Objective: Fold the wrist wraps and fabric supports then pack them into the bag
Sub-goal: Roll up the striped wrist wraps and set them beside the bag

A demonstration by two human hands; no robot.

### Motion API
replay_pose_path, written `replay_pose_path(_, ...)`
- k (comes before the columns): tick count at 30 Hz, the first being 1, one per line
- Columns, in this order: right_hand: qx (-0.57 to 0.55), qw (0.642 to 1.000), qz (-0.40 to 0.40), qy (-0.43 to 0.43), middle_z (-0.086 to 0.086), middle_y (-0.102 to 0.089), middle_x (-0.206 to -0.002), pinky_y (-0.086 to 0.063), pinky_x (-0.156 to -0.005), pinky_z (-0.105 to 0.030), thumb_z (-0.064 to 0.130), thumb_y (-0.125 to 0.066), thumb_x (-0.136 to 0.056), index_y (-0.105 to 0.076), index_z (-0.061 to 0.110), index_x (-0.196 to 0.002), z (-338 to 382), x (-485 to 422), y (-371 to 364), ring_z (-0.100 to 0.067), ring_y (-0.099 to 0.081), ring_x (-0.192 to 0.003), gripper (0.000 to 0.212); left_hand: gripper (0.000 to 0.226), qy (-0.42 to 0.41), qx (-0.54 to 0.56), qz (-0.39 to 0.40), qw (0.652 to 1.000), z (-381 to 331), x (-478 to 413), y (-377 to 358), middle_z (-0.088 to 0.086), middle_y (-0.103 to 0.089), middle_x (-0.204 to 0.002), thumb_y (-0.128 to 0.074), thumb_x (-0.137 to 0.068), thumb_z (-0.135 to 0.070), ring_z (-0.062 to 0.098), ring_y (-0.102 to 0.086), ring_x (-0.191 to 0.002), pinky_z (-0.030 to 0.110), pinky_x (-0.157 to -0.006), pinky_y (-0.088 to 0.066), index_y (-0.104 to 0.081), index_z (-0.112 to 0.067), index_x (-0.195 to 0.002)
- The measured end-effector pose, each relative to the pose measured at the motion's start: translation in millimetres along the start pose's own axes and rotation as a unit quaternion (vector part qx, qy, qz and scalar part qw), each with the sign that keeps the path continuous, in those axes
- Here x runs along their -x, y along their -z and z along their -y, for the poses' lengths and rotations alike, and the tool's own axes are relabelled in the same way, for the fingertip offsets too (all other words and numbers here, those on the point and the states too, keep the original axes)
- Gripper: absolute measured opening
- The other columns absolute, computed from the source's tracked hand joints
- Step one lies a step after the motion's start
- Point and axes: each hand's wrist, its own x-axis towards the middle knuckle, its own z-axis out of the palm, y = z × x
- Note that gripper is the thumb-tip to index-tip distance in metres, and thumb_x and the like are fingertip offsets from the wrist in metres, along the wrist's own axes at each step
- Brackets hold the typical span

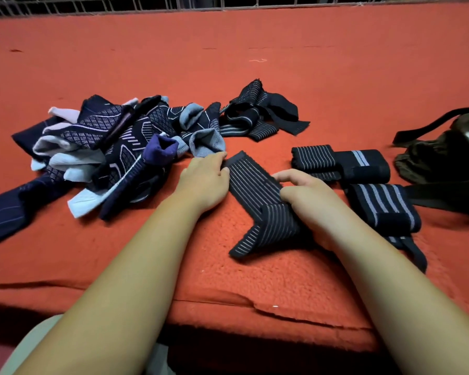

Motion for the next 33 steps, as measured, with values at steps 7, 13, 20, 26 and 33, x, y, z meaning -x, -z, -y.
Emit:
replay_pose_path(7,0.030,0.999,0.000,-0.011,-0.008,-0.082,-0.088,-0.052,-0.069,-0.035,0.004,-0.050,-0.082,-0.082,0.020,-0.097,-0.4,5.1,4.3,-0.024,-0.072,-0.072,0.039,0.034,-0.038,0.069,-0.023,0.997,11.8,0.4,4.3,-0.007,-0.069,-0.134,-0.057,-0.095,-0.053,0.022,-0.056,-0.132,0.046,-0.117,-0.041,-0.075,-0.039,-0.120)
replay_pose_path(13,0.120,0.992,0.027,-0.021,0.002,-0.082,-0.089,-0.059,-0.089,-0.044,0.056,-0.065,-0.093,-0.079,0.013,-0.094,2.4,6.3,7.4,-0.024,-0.080,-0.087,0.045,0.017,-0.031,0.131,-0.091,0.987,-0.2,4.4,1.0,-0.011,-0.068,-0.096,-0.080,-0.087,-0.023,0.017,-0.064,-0.101,0.030,-0.085,-0.044,-0.067,-0.031,-0.093)
replay_pose_path(20,0.117,0.992,0.035,0.036,0.003,-0.076,-0.077,-0.053,-0.073,-0.038,0.039,-0.068,-0.101,-0.069,0.018,-0.077,0.9,6.2,9.4,-0.016,-0.069,-0.069,0.032,0.014,-0.048,0.347,-0.137,0.927,-21.7,16.0,23.1,-0.012,-0.063,-0.075,-0.081,-0.089,-0.020,0.007,-0.060,-0.069,0.034,-0.067,-0.052,-0.069,-0.027,-0.090)
replay_pose_path(26,-0.028,0.998,0.028,0.038,-0.006,-0.082,-0.103,-0.057,-0.094,-0.048,0.027,-0.065,-0.103,-0.082,0.021,-0.106,-2.5,0.6,14.7,-0.028,-0.078,-0.095,0.018,0.014,-0.090,0.365,-0.113,0.920,-32.5,30.4,37.5,-0.018,-0.064,-0.071,-0.081,-0.090,-0.011,0.004,-0.057,-0.070,0.033,-0.073,-0.051,-0.076,-0.023,-0.096)
replay_pose_path(33,-0.114,0.992,0.040,0.047,-0.009,-0.081,-0.104,-0.056,-0.082,-0.036,0.021,-0.062,-0.106,-0.081,0.017,-0.113,-7.8,-7.2,16.1,-0.019,-0.074,-0.087,0.021,0.014,-0.081,0.334,-0.098,0.934,-39.1,41.0,27.8,-0.013,-0.076,-0.085,-0.081,-0.086,-0.013,0.004,-0.065,-0.079,0.034,-0.078,-0.053,-0.079,-0.026,-0.090)
